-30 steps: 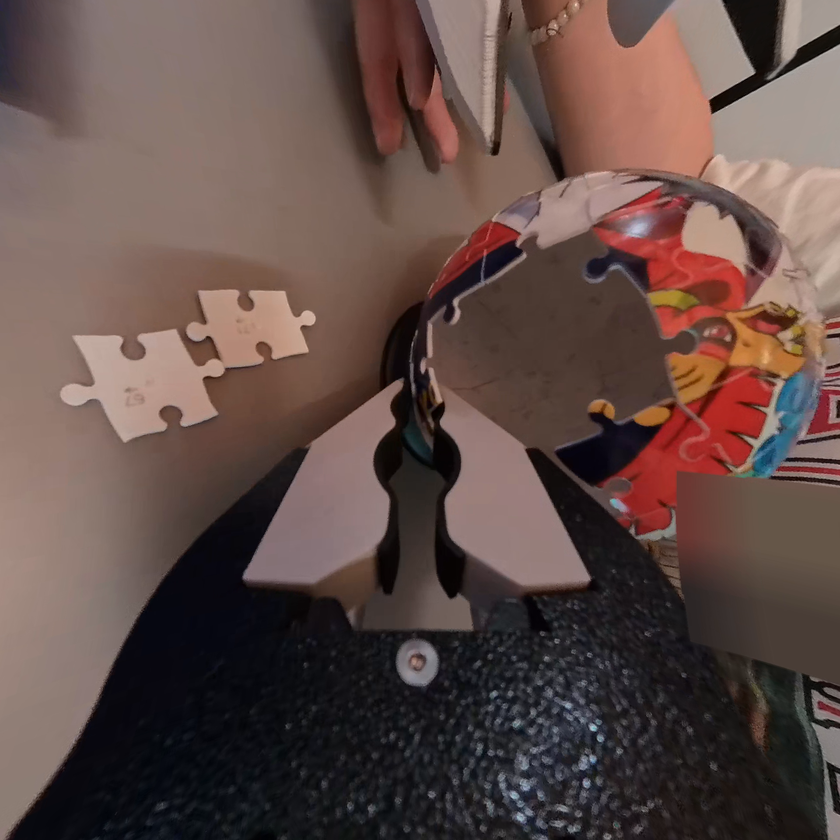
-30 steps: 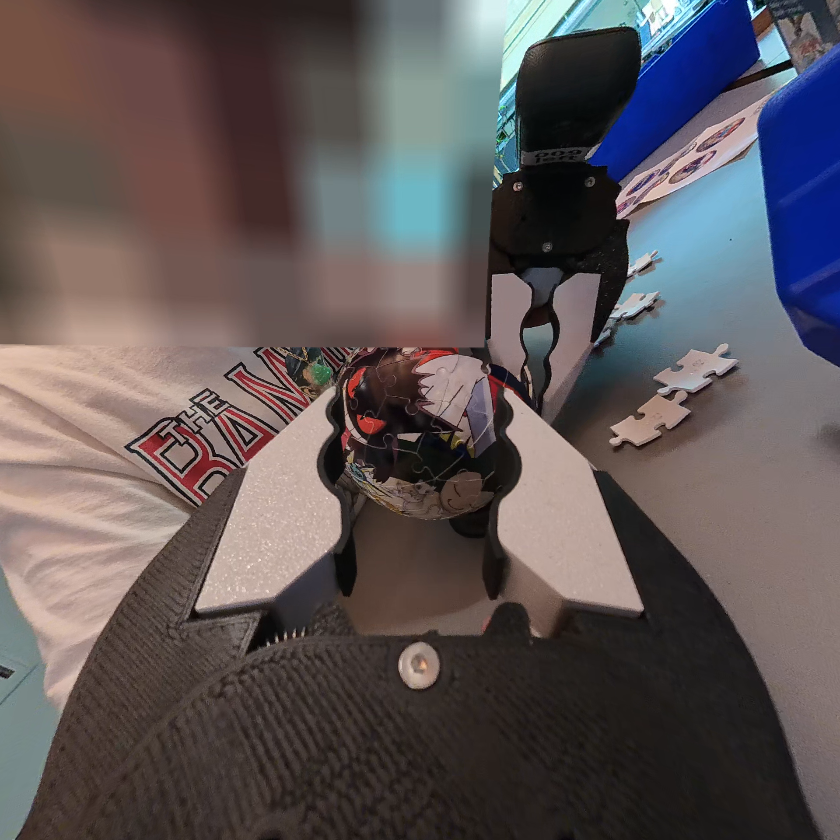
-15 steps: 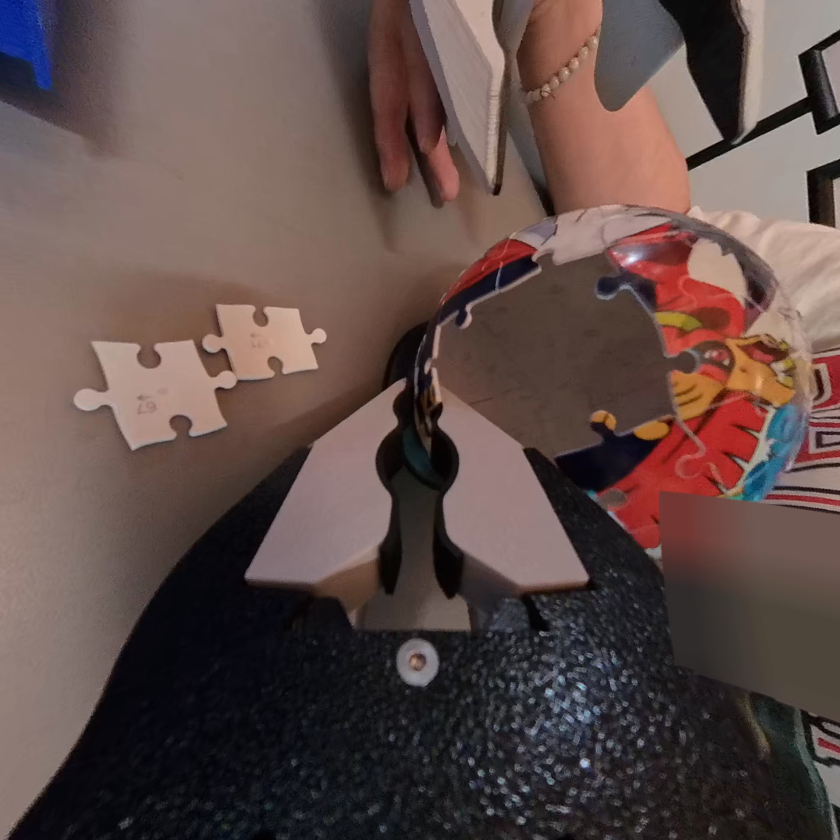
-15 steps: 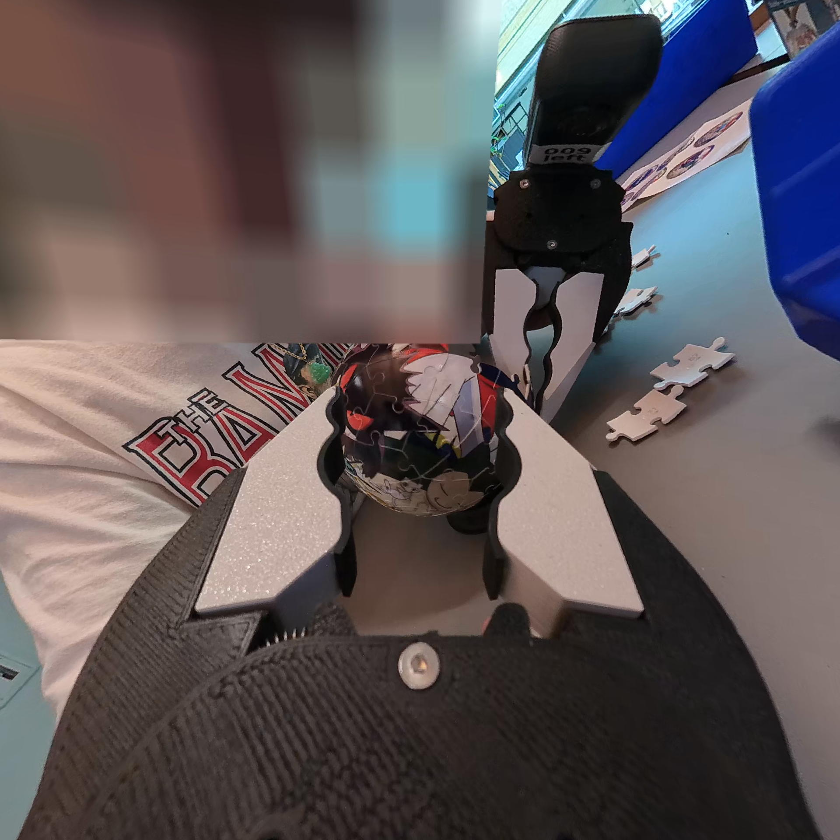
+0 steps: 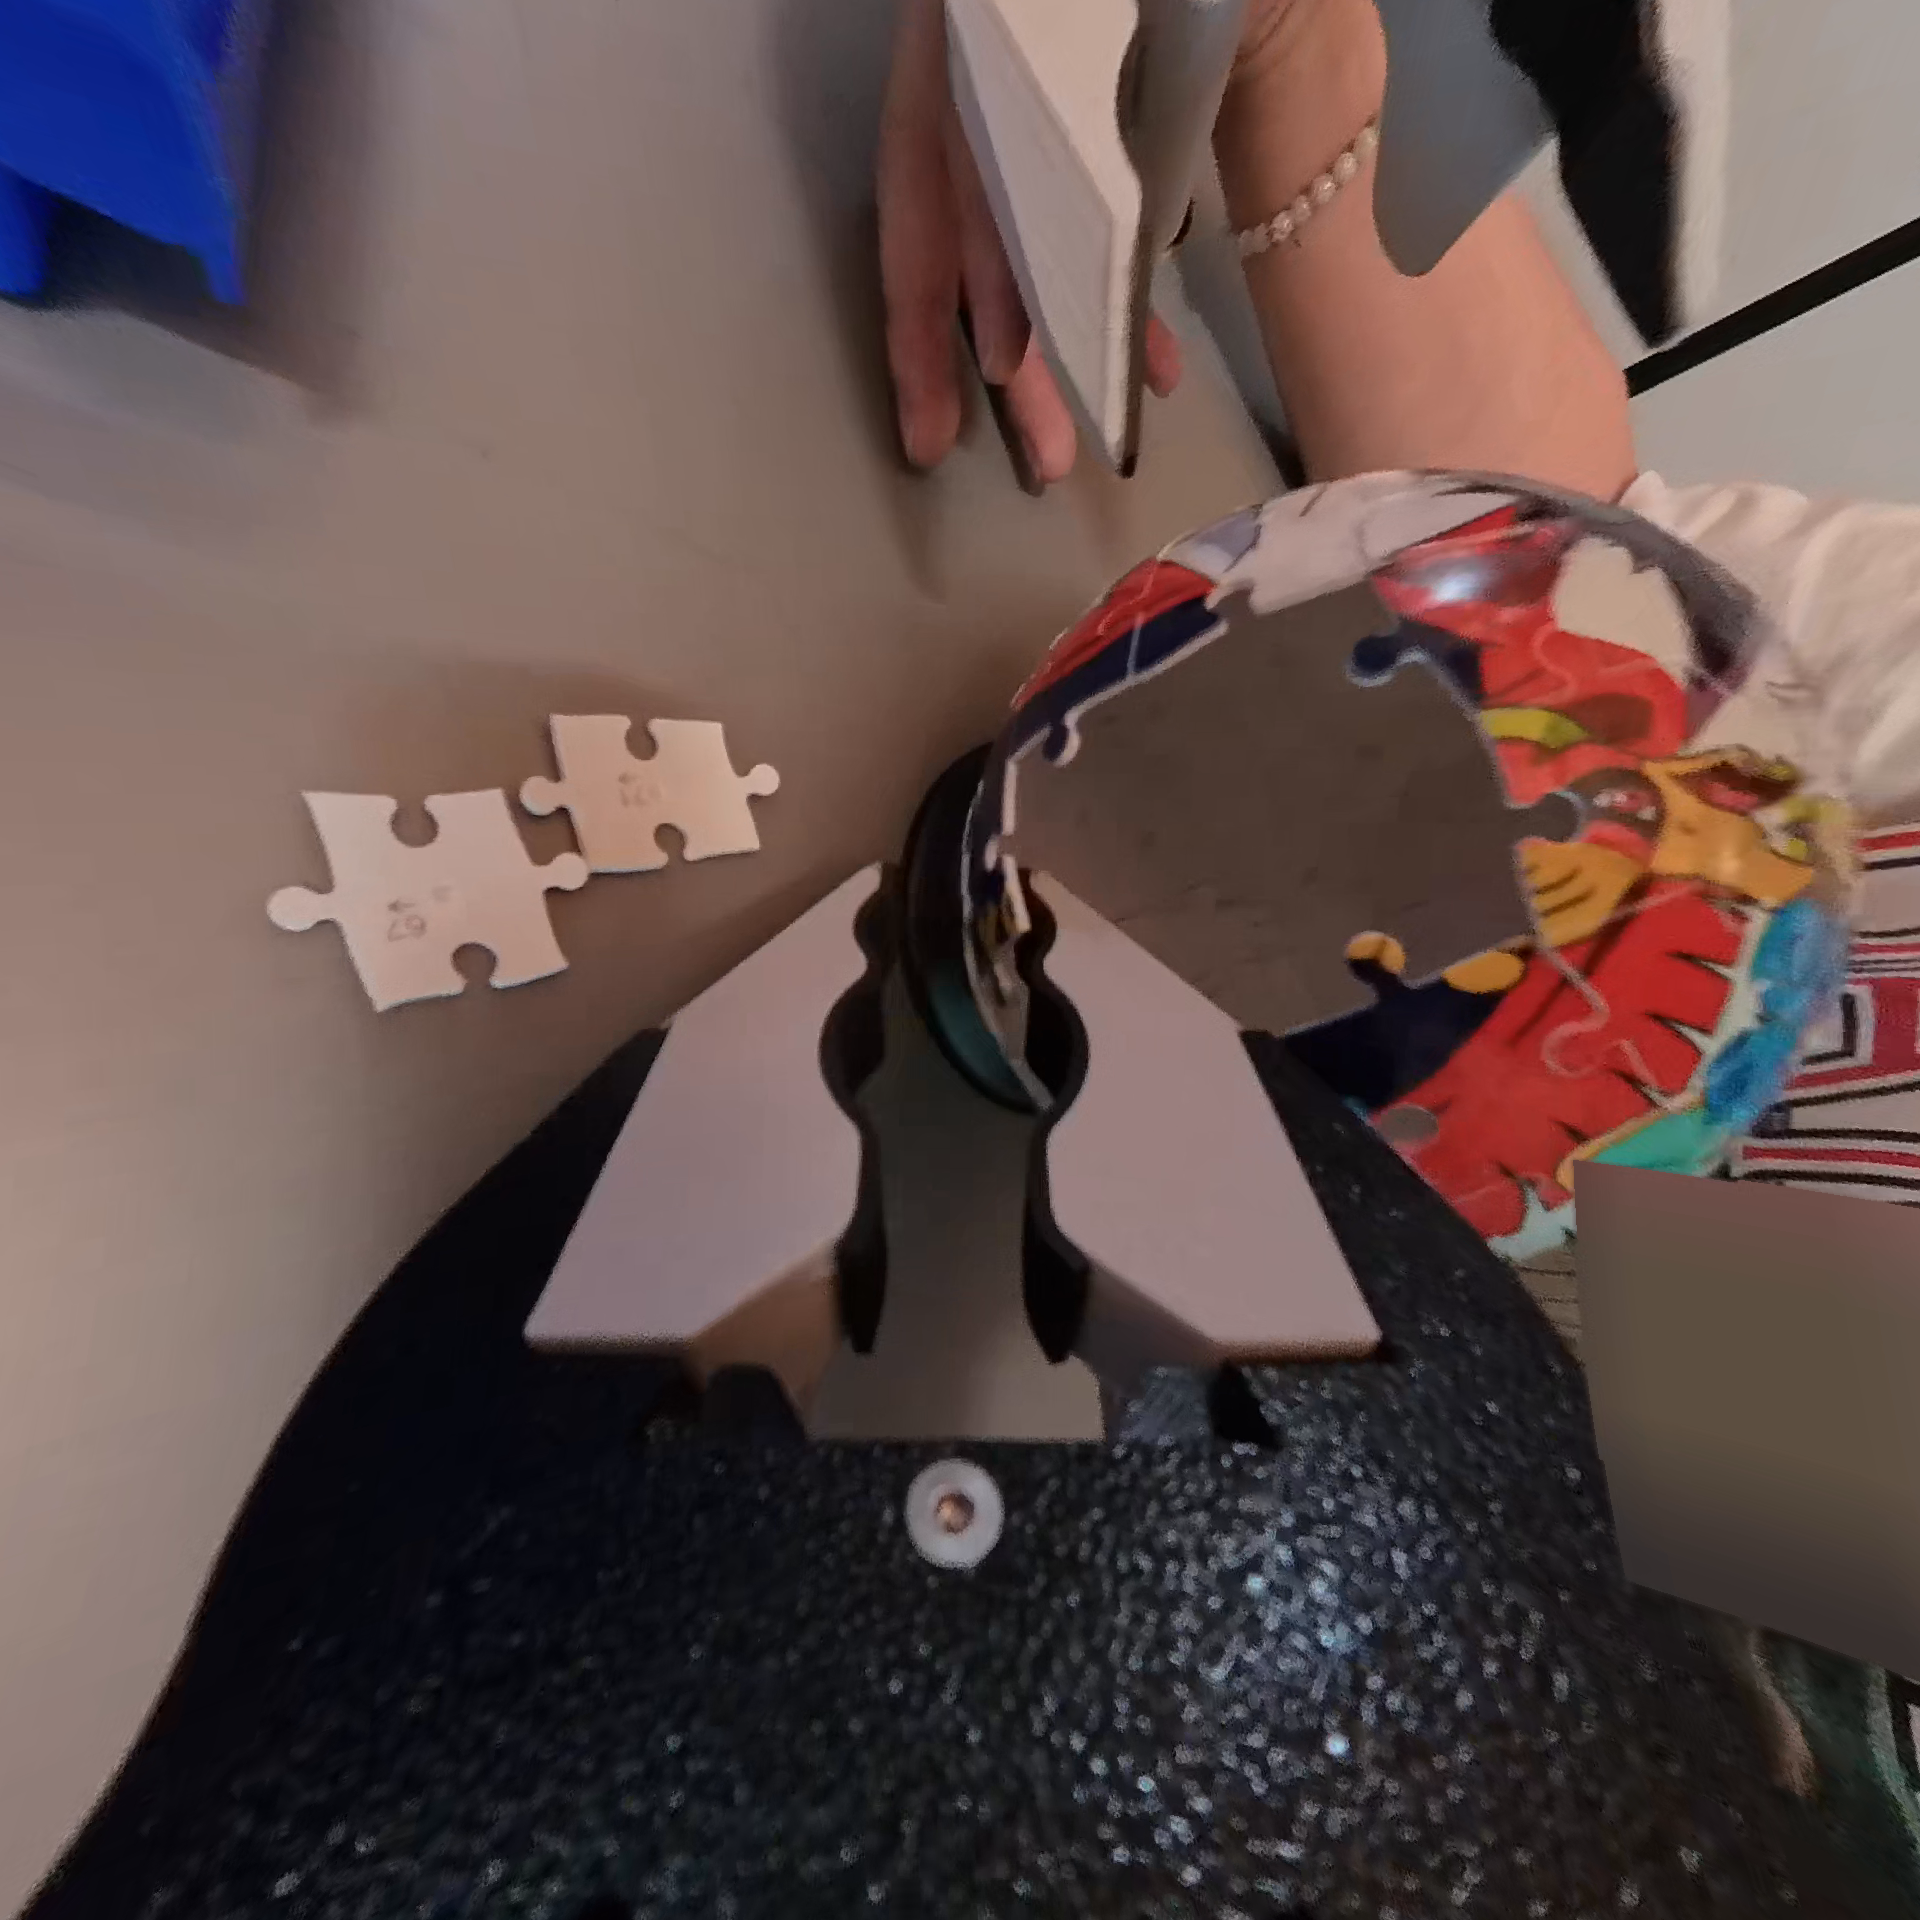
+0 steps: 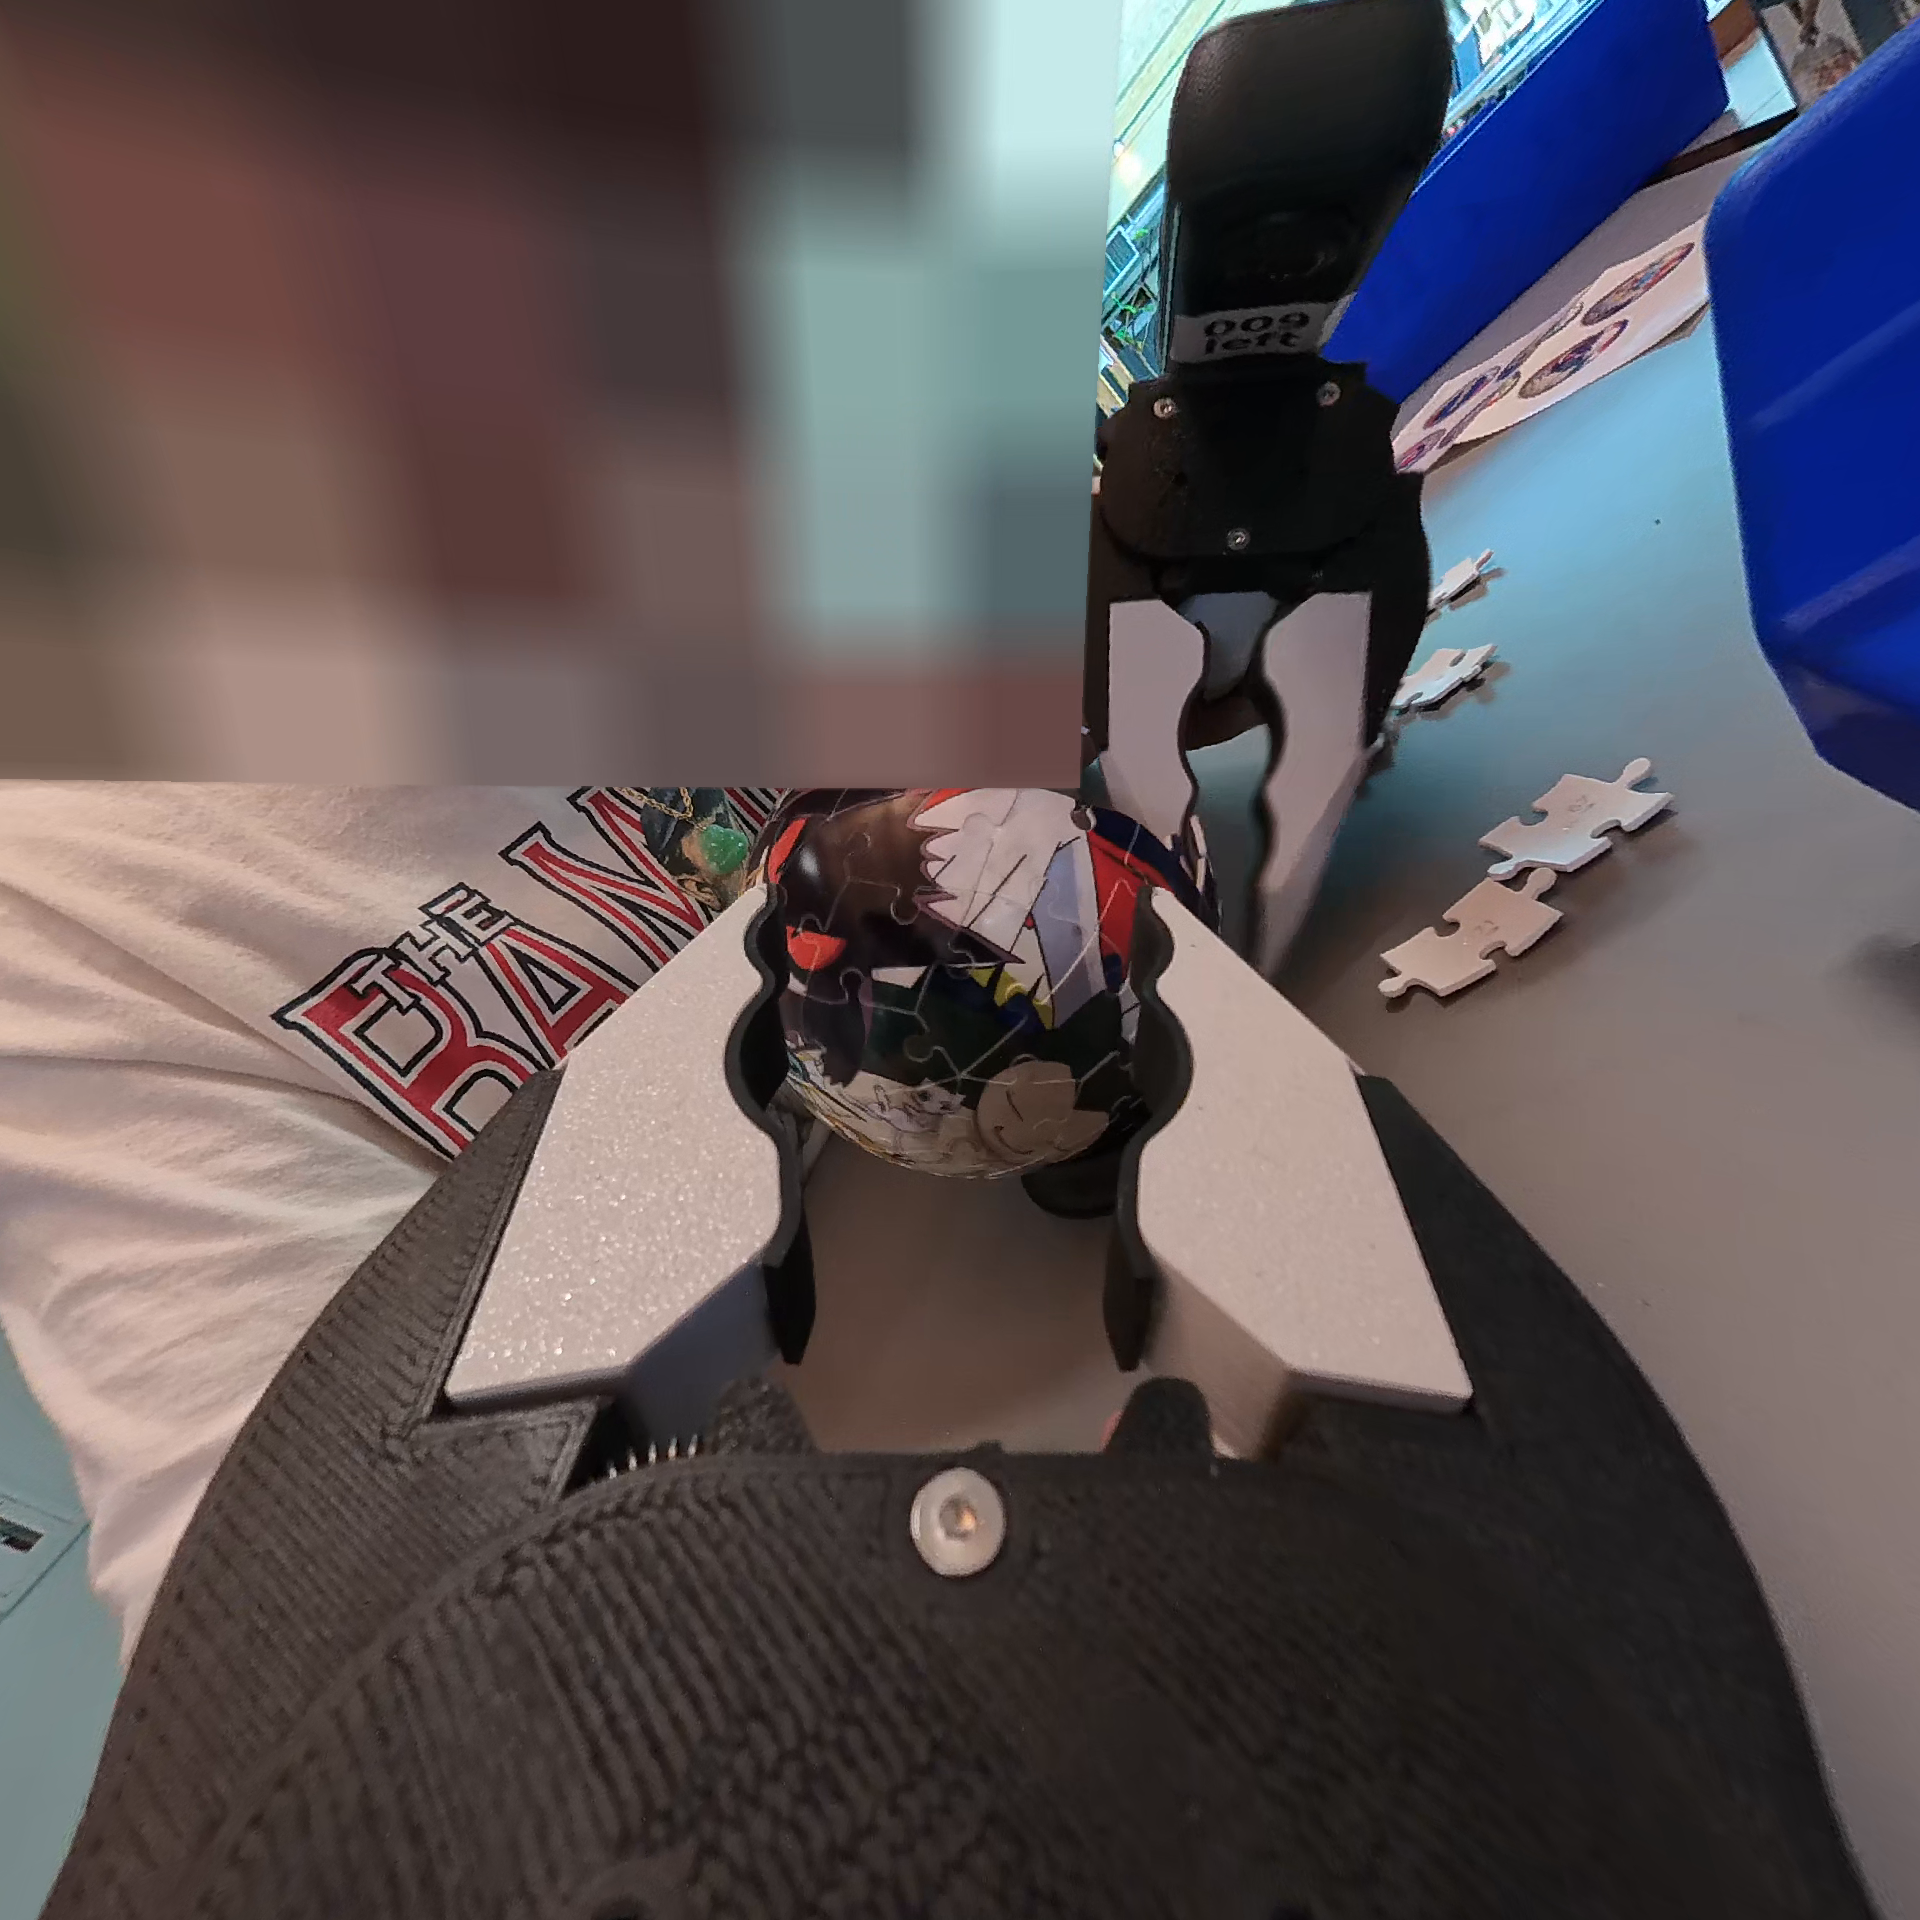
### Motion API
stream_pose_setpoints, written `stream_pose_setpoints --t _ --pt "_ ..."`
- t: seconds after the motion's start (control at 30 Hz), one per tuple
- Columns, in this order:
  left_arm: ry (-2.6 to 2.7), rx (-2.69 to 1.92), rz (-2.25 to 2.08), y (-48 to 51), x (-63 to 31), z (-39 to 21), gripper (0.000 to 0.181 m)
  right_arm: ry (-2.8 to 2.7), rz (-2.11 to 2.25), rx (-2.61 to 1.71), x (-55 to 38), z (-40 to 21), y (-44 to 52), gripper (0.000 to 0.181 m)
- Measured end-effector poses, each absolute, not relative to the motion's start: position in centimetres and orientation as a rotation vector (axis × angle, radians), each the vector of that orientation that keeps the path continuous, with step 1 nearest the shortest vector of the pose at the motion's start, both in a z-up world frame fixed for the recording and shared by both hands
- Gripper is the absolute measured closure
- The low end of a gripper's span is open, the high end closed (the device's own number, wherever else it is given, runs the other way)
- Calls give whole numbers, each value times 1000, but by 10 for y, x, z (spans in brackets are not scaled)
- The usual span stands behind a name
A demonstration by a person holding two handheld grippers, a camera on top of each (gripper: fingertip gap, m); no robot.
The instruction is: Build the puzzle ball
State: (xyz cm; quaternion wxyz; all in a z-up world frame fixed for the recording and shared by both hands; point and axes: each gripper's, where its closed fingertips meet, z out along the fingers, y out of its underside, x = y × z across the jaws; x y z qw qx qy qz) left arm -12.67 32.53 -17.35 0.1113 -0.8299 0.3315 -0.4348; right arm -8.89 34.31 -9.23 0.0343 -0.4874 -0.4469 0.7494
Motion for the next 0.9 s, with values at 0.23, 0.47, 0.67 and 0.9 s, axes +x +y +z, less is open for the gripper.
stream_pose_setpoints --t 0.23,0.47,0.67,0.9 --pt "942 -2385 -1241 336 -142 -155 161 -1371 2305 -1494 -87 -92 344 117" --pt "919 -2370 -1241 339 -145 -149 163 -1354 2314 -1484 -87 -91 346 117" --pt "875 -2330 -1234 347 -152 -138 168 -1359 2310 -1487 -86 -92 346 118" --pt "957 -2339 -1286 334 -150 -142 171 -1350 2315 -1481 -86 -93 346 117"
